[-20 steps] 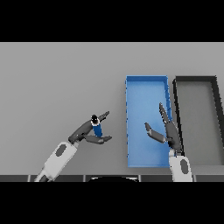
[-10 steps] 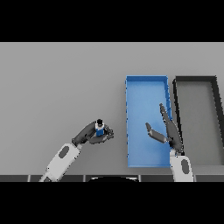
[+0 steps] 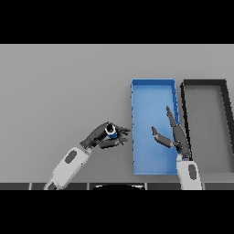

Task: Pick up the blue pipe and place it into the blue bin.

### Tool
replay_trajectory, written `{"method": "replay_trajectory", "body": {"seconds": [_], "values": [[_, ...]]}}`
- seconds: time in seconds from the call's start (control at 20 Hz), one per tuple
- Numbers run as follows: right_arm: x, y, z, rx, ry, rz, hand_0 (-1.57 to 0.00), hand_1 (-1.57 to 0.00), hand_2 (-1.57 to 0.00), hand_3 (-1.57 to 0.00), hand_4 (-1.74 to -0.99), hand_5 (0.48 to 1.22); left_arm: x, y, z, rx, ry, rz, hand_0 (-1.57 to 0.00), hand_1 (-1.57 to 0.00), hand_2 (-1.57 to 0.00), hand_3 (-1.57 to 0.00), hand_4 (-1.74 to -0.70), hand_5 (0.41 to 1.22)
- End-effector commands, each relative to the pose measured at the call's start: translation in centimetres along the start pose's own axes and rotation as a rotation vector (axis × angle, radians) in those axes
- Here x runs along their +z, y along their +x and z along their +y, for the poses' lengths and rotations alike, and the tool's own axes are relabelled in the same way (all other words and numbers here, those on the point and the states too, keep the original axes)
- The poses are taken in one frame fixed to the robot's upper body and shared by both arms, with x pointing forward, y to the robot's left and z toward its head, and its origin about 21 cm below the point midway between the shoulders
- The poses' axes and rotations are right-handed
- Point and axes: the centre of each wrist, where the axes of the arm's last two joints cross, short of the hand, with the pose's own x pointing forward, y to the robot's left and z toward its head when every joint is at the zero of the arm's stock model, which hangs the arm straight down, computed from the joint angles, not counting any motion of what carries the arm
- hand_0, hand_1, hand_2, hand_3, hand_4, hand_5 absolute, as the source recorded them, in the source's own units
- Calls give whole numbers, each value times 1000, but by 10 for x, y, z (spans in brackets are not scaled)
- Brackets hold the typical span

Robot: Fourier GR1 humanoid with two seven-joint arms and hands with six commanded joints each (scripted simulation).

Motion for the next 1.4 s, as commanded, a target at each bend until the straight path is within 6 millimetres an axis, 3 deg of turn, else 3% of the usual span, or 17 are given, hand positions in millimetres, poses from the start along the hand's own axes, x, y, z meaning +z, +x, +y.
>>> {"method": "replay_trajectory", "body": {"seconds": [0.0, 0.3, 0.6, 0.8, 1.1, 1.35], "values": [[1, 1, 2, 6, 0, -17, 1, 1, 1, 1, -1278, 678, 1, 5, -1, -7, -8, -5, -1543, -1547, -1550, -1450, -1720, 1212], [6, -3, 0, 6, 2, -17, 1, 1, 1, 1, -1273, 688, -13, 29, -7, -14, -46, 0, -1564, -1565, -1565, -1443, -1727, 1219], [65, -3, 44, -46, -245, 31, 1, 1, 1, 1, -1255, 688, -11, 27, -7, -28, -49, 36, -1569, -1569, -1570, -1442, -1730, 1219], [79, 7, 53, -46, -308, 42, 1, 1, 1, 1, -1213, 684, -10, 29, -4, -33, -48, 26, -1570, -1570, -1570, -1440, -1730, 1220], [79, 53, 23, -256, -105, -168, 1, 1, 1, 1, -1271, 537, -12, 29, -4, -36, -65, 25, -1571, -1571, -1571, -1443, -1731, 1221], [55, 90, 16, -234, 215, -132, 1, 1, 1, 1, -1335, 507, -17, 30, -6, -52, -67, 44, -1571, -1571, -1571, -1442, -1731, 1221]]}}
